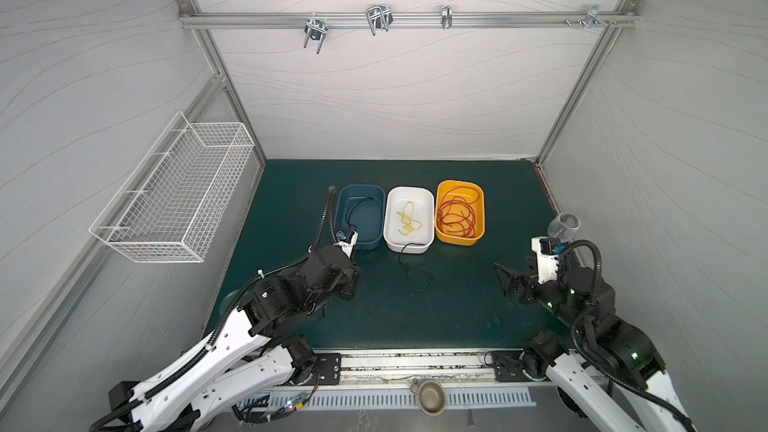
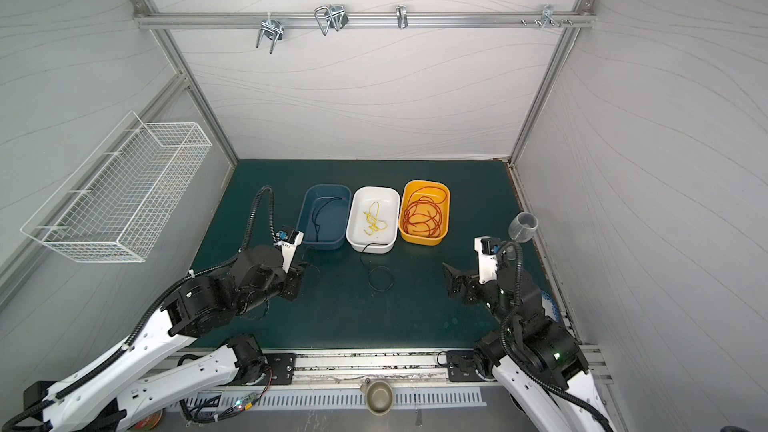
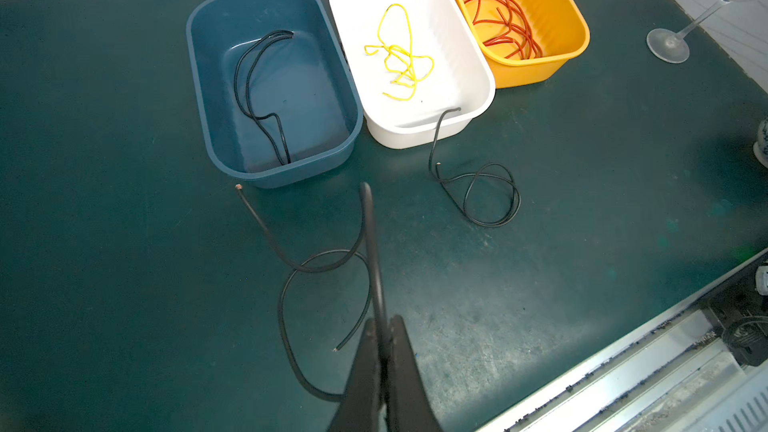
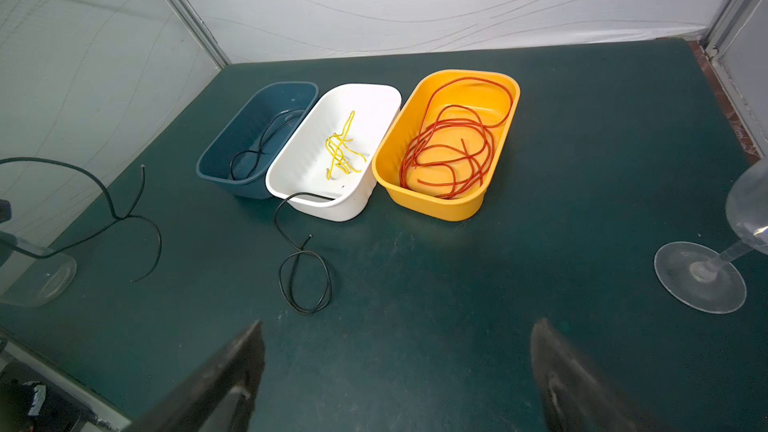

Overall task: Untangle the cables
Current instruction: 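Carry the held black wire with the left gripper into the teal tub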

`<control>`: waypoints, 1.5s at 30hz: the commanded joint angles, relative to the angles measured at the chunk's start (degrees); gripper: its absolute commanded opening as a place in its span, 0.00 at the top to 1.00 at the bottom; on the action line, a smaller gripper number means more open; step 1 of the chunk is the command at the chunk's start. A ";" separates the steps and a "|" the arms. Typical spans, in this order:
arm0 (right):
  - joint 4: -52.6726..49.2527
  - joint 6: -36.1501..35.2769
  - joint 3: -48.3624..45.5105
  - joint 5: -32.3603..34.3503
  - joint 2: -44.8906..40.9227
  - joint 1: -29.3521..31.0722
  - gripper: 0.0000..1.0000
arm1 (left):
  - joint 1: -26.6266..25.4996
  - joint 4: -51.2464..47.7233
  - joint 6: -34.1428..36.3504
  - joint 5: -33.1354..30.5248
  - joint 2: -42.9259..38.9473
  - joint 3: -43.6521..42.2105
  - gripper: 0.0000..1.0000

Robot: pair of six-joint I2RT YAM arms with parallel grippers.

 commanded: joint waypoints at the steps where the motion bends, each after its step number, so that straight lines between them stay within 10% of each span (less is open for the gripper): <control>1: 2.13 -2.18 -1.31 0.78 -2.58 -0.13 0.01 | 0.26 2.04 -0.36 1.76 1.07 3.26 1.00; 14: 2.29 -2.46 -1.53 0.63 -2.63 -0.13 0.01 | 2.33 4.49 2.52 3.75 4.04 8.20 1.00; 24: 2.24 -2.69 -1.75 0.27 -3.03 -0.13 0.01 | 16.53 10.59 6.10 14.01 15.11 15.87 1.00; 45: 2.67 -3.69 -2.05 -1.44 -3.91 -0.05 0.01 | 24.95 23.55 11.95 9.92 42.06 26.10 1.00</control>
